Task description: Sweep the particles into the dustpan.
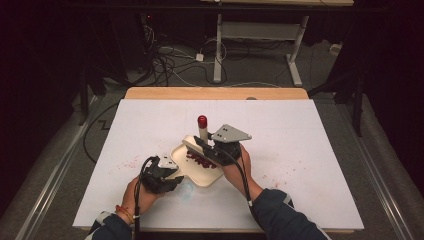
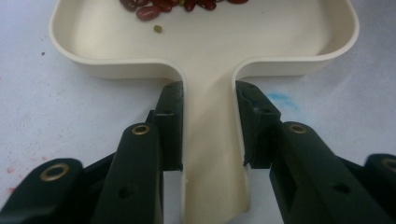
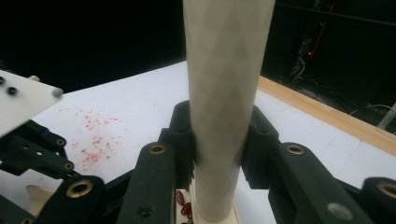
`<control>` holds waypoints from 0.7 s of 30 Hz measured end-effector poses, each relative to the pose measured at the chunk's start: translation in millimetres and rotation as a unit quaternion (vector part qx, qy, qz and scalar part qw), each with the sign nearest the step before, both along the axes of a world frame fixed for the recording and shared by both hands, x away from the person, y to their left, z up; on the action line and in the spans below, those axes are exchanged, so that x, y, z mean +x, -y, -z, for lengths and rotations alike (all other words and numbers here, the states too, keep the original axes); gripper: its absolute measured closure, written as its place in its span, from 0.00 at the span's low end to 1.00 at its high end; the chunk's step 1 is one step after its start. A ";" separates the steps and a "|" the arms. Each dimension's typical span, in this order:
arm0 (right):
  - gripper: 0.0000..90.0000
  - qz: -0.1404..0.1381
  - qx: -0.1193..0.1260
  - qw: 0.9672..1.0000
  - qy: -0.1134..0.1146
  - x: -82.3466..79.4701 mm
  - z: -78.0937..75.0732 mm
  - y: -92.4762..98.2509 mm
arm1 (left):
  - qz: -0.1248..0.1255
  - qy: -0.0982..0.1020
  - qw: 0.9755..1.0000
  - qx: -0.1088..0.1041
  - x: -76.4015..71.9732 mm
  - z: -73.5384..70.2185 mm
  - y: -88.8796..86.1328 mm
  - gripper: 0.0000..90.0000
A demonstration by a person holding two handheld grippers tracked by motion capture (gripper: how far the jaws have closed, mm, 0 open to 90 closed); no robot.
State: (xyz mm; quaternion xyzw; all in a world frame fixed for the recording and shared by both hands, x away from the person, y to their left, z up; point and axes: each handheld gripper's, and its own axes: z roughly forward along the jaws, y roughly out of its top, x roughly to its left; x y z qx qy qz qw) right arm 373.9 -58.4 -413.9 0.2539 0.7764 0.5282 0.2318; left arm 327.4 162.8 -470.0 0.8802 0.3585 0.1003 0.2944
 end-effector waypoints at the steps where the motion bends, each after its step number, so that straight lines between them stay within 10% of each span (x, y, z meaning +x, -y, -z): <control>1: 0.78 -0.002 0.000 1.000 0.000 -1.0 0.1 -0.6 | -0.002 -0.001 1.000 -0.001 0.0 0.4 0.1 0.71; 21: 0.78 -0.032 0.014 0.999 0.016 -22.0 -14.2 -6.6 | 0.000 0.000 1.000 0.005 -2.8 4.1 -1.4 0.71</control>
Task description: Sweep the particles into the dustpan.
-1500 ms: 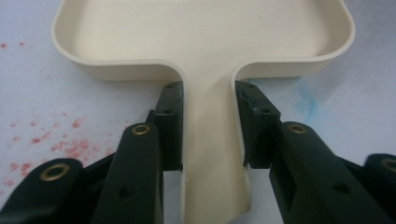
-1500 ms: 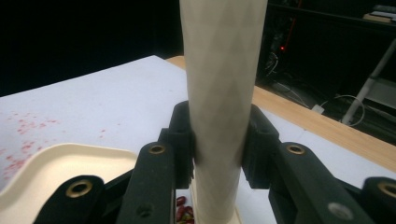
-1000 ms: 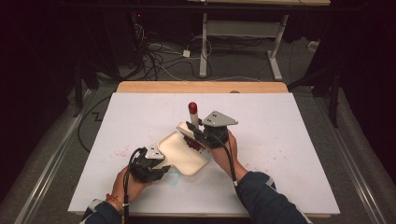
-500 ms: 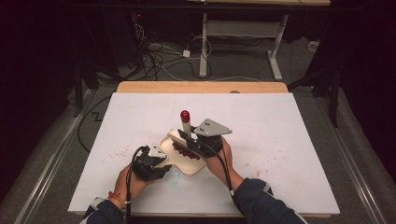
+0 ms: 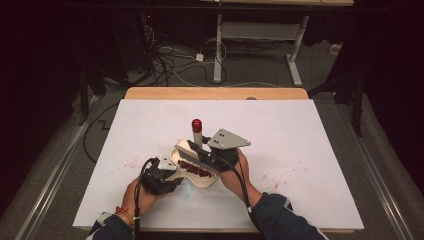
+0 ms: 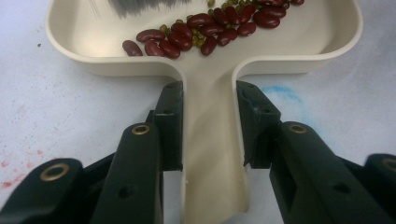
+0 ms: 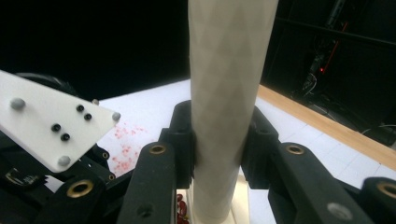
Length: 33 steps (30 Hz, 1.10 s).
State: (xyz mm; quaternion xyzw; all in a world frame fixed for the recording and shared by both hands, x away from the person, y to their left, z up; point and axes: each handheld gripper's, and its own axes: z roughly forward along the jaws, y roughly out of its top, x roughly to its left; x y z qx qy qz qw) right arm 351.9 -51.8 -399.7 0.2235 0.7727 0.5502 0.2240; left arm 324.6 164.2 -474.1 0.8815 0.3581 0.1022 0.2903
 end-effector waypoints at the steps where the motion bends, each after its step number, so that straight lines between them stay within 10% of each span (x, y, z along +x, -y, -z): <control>1: 0.78 0.000 0.004 1.000 -0.001 0.0 -2.0 2.5 | 0.002 0.000 1.000 0.002 -0.5 0.5 -0.3 0.71; 13: 0.78 0.015 0.018 1.000 0.017 -1.0 -23.0 42.1 | 0.001 0.000 1.000 -0.002 -4.7 6.6 -6.0 0.71; 21: 0.78 0.061 -0.017 0.998 0.013 14.0 -5.1 65.3 | -0.003 0.001 1.000 -0.002 -8.8 8.5 -5.2 0.71; 33: 0.78 0.051 -0.030 0.998 0.008 7.0 11.9 49.5 | -0.008 -0.001 1.000 -0.003 -13.4 8.4 -2.6 0.71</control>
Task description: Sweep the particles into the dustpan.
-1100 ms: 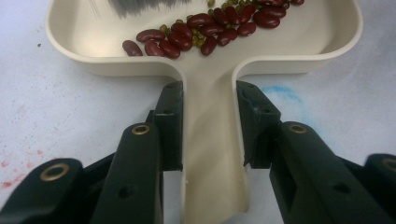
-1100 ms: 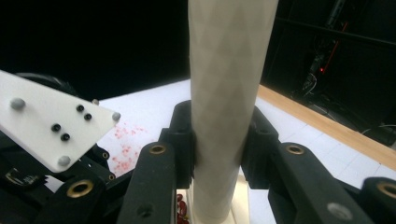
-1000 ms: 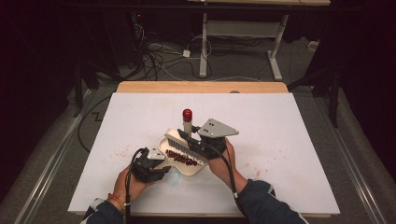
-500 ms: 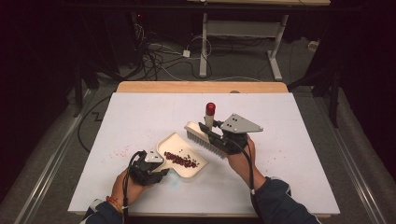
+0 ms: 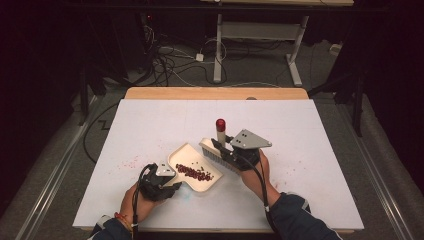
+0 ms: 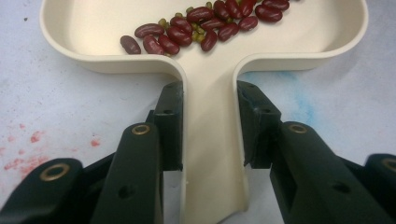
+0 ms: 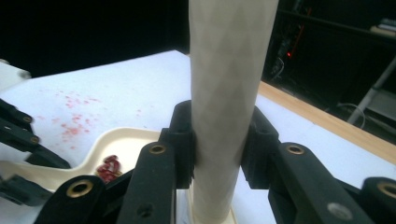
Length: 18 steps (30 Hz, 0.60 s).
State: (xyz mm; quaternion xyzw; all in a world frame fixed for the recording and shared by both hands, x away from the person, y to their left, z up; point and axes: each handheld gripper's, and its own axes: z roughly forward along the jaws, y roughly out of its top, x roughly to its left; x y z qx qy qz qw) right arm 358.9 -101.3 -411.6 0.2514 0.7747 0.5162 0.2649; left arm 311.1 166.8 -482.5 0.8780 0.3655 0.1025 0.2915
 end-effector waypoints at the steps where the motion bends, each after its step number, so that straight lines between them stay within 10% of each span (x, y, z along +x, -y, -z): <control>1: 0.78 -0.003 0.001 1.000 0.002 -2.0 0.0 -2.0 | -0.001 0.001 1.000 -0.001 -0.7 0.2 1.1 0.71; 18: 0.78 -0.050 -0.008 0.999 -0.001 -37.5 4.7 -37.7 | -0.034 0.003 0.999 -0.004 -6.3 -0.4 14.8 0.71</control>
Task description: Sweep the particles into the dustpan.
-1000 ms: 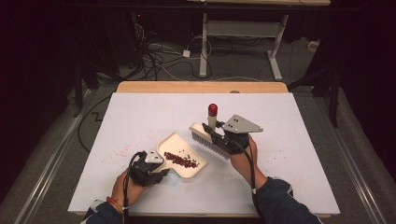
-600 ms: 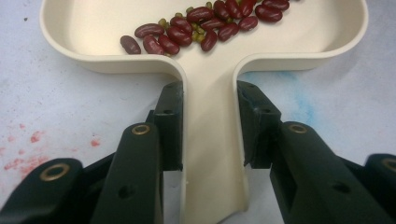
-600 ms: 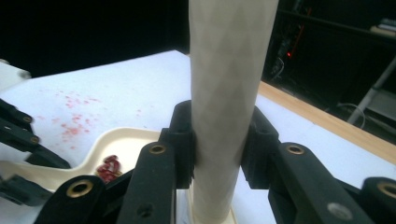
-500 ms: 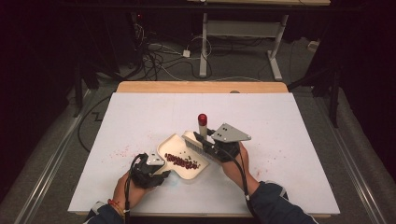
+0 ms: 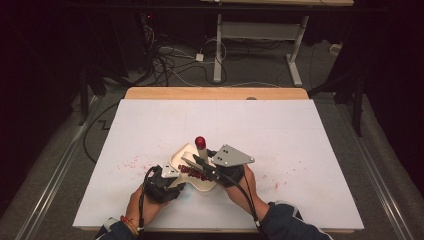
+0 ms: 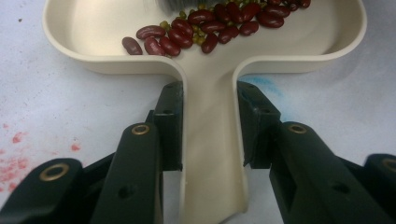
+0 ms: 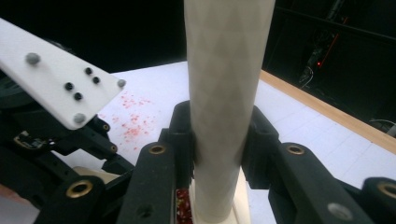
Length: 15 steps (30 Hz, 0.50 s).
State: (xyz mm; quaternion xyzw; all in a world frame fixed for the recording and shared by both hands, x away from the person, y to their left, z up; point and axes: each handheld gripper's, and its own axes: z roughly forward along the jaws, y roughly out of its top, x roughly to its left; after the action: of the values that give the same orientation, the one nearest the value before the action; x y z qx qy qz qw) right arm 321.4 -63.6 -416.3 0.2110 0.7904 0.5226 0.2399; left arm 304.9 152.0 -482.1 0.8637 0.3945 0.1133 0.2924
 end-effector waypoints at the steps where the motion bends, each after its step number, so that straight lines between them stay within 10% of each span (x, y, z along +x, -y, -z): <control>1: 0.78 0.001 0.000 1.000 0.000 -1.3 0.0 -0.5 | -0.001 0.000 1.000 -0.002 0.0 0.5 0.2 0.71; 15: 0.78 0.002 0.013 1.000 0.000 -7.0 -10.5 5.0 | 0.007 0.003 1.000 0.004 0.1 1.6 -0.6 0.71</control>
State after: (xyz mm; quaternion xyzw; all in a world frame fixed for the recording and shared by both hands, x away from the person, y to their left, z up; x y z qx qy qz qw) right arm 314.4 -68.6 -405.8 0.2156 0.7830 0.5325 0.2385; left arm 305.0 152.6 -483.8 0.8672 0.3872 0.1161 0.2909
